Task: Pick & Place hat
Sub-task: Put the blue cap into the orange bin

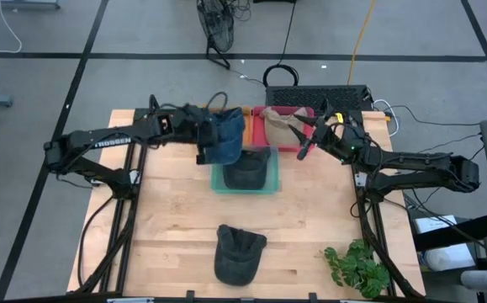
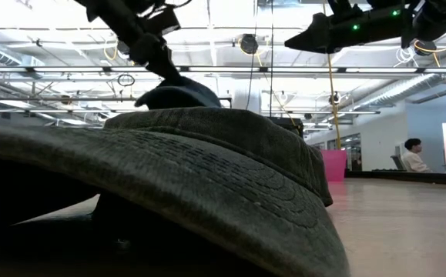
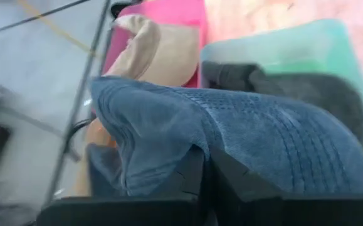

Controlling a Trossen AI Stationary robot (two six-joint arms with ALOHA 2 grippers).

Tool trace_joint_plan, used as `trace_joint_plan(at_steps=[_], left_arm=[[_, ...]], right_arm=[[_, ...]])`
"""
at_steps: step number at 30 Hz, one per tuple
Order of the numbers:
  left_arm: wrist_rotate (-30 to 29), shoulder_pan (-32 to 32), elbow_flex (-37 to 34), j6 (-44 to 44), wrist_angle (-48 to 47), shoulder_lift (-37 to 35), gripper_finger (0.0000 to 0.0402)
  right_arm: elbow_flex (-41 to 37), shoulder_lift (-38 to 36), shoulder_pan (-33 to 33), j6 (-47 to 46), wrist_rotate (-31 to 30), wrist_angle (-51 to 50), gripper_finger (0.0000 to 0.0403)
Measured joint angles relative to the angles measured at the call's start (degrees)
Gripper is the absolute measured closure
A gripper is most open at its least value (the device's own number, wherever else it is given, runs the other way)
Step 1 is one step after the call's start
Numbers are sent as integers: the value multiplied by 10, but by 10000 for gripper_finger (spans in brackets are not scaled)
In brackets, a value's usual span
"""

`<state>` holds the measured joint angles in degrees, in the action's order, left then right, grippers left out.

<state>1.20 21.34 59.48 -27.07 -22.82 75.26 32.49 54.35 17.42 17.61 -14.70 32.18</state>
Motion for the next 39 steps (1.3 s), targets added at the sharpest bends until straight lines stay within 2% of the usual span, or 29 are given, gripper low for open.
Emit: trace_joint_plan(at_steps=[2,7,11,14,18,22,25,33,36,39], left_arm=[[61,34,0,-2,4,2,390],[151,122,0,-3,0,2,388],[250,179,0,-2,-2,16,393],[280,201,0,0,-3,42,394],[287,208,0,-14,5,95,387],[284,217,0,-9,52,147,391],[258,226,0,-4,94,174,395],[185,236,0,-60,126,190,384],[181,236,0,-90,125,190,394],[171,234,0,-116,126,191,387]], right_arm=[[0,0,-10,0,0,-7,262],[0,0,-27,6,0,-12,262],[0,0,-33,14,-1,-8,261],[0,0,-33,14,-1,-6,261],[0,0,-33,15,-1,-7,262],[0,0,-33,17,-2,-7,261],[0,0,-33,26,-2,-9,261],[0,0,-33,50,-2,-31,261],[0,0,-33,56,-2,-33,261],[0,0,-33,56,-2,-33,261]])
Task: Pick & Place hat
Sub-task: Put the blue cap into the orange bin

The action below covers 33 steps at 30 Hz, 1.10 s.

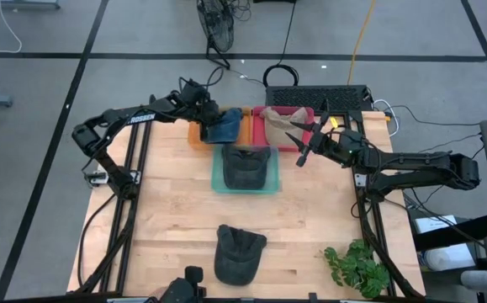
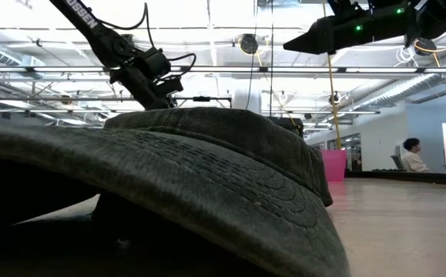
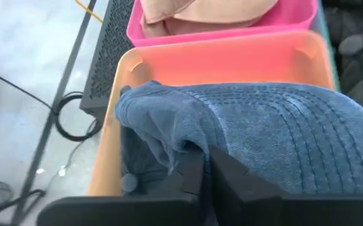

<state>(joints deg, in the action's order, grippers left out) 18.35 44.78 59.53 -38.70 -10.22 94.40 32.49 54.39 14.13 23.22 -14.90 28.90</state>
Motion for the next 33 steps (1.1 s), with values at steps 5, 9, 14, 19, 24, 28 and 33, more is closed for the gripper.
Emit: trace_joint_plan(at_steps=[5,9,14,19,24,28,33], left_arm=[[-38,-13,0,-13,3,16,374],[-78,-26,0,-14,7,25,376],[-114,-42,0,-16,16,22,357],[-147,-63,0,-26,25,19,308],[-146,-88,0,-27,27,19,261],[-164,-101,0,-27,28,19,239],[-212,-105,0,-33,28,19,254]], right_arm=[[0,0,0,0,0,0,261],[0,0,0,0,0,0,261],[0,0,0,0,0,0,261],[0,0,0,0,0,0,261],[0,0,0,0,0,0,261],[0,0,0,0,0,-1,261],[0,0,0,-3,0,-5,261]])
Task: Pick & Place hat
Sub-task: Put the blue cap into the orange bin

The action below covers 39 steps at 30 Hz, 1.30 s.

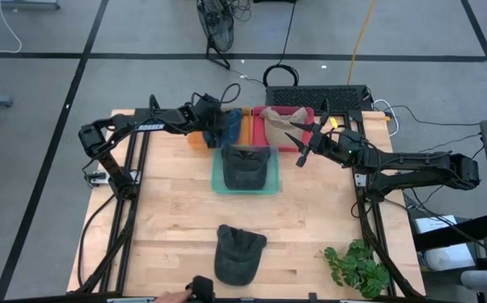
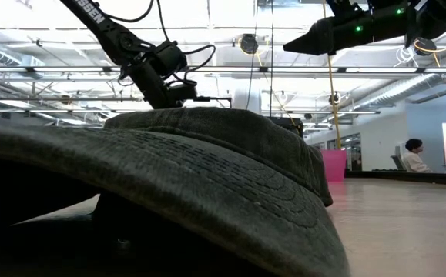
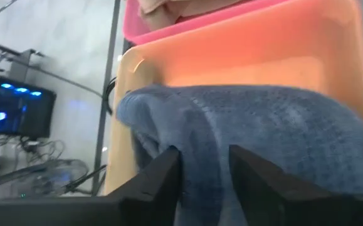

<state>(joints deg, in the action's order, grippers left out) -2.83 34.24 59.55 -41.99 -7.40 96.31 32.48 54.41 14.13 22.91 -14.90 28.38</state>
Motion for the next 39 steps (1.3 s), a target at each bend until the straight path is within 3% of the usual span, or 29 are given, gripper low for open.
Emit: trace_joint_plan(at_steps=[7,9,16,39], left_arm=[[-32,1,0,-12,6,0,373],[-32,1,0,-9,13,0,389],[-39,-7,0,-3,24,0,393],[-83,-17,-1,-36,7,-93,387]], right_arm=[[0,0,0,0,0,0,261],[0,0,0,1,0,0,261],[0,0,0,1,0,0,261],[0,0,0,-8,0,-4,261]])
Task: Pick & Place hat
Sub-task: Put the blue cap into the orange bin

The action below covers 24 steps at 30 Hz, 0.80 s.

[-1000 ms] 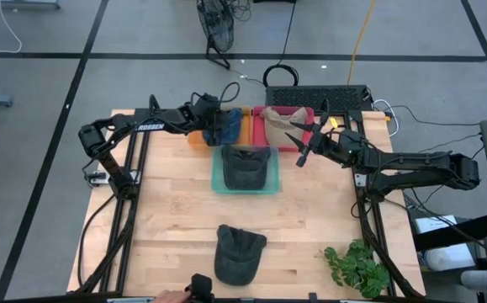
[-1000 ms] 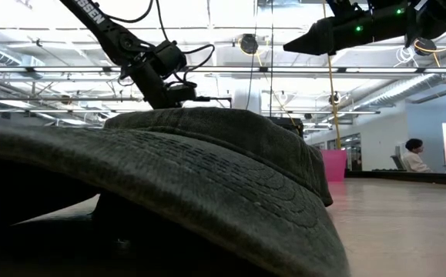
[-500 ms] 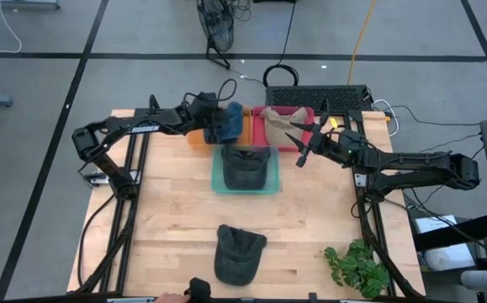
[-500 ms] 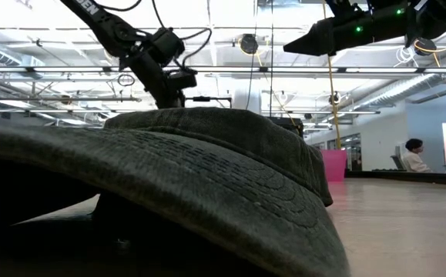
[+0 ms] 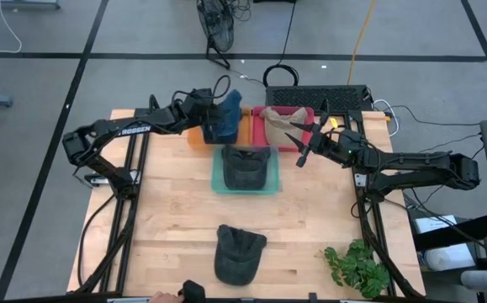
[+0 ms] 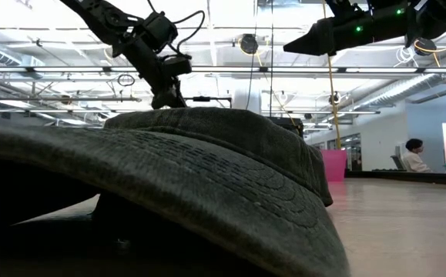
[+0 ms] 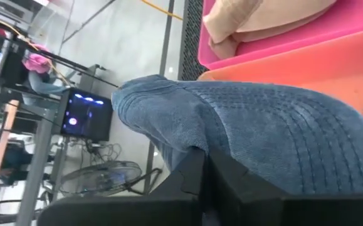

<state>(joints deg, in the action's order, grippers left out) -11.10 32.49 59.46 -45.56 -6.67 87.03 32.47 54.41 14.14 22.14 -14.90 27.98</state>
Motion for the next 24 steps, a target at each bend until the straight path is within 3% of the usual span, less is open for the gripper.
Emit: trace_joint_plan(at_steps=[9,12,17,24], left_arm=[[97,9,-16,28,-27,14,390],[81,13,-28,35,-13,29,368],[5,24,-66,25,39,65,335],[9,31,-92,28,143,81,296]], right_arm=[[0,0,0,0,0,0,261],[0,0,0,-4,0,0,261],[0,0,0,-4,0,2,261],[0,0,0,-4,0,4,261]])
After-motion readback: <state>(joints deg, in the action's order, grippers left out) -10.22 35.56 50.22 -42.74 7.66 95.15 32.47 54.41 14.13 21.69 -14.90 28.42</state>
